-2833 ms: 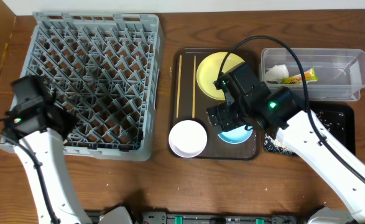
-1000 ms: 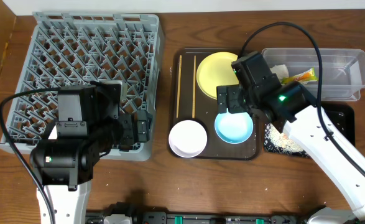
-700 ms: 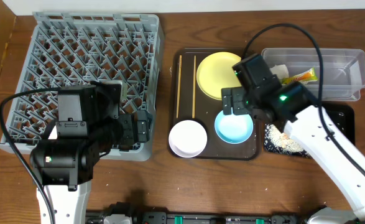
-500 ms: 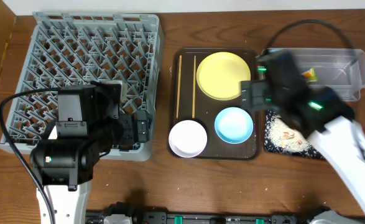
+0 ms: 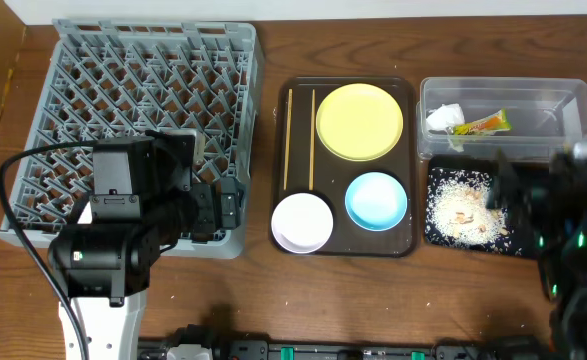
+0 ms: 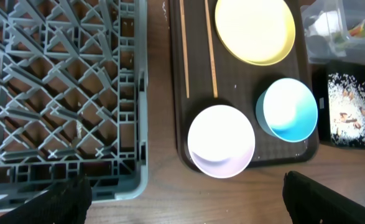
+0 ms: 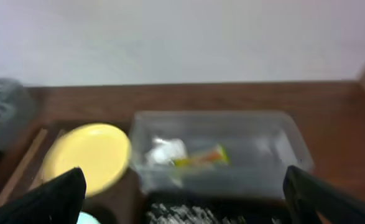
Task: Sort waste into correct bins and load items into the dishwasher
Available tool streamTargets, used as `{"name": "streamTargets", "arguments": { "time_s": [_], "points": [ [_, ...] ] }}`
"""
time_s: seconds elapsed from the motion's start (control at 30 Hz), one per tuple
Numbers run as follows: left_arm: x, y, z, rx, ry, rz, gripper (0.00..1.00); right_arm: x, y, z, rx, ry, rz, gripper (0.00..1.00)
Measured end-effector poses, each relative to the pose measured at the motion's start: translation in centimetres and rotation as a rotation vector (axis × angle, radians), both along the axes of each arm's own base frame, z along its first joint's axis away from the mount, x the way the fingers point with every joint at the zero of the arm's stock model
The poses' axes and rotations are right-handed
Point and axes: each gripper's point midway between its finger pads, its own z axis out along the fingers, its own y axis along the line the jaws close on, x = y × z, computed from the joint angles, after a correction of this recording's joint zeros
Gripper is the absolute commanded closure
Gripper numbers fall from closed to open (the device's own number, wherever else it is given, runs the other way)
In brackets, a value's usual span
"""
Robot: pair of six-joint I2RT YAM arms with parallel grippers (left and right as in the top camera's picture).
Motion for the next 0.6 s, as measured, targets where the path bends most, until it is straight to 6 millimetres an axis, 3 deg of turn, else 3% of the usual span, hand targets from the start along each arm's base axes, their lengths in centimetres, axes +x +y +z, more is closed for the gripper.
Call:
{"name": "streamTargets", "arguments": {
  "time_s": [0.2, 0.33, 0.6],
  "points": [
    [0.0, 0.0, 0.0, 0.002, 0.0, 0.002, 0.02, -3.6, -1.9, -3.9, 0.013, -0.1, -0.05, 0.01],
    [0.0, 0.0, 0.0, 0.002, 0.0, 0.002, 0.02, -4.6, -2.2, -6.6, 0.017, -0.137, -0.06, 0.01],
    [0.0, 0.1, 0.0, 0.003, 0.0, 0.002, 0.02, -3.0, -1.9, -11.3, 0.027, -0.216, -0.041, 0.01]
  ]
}}
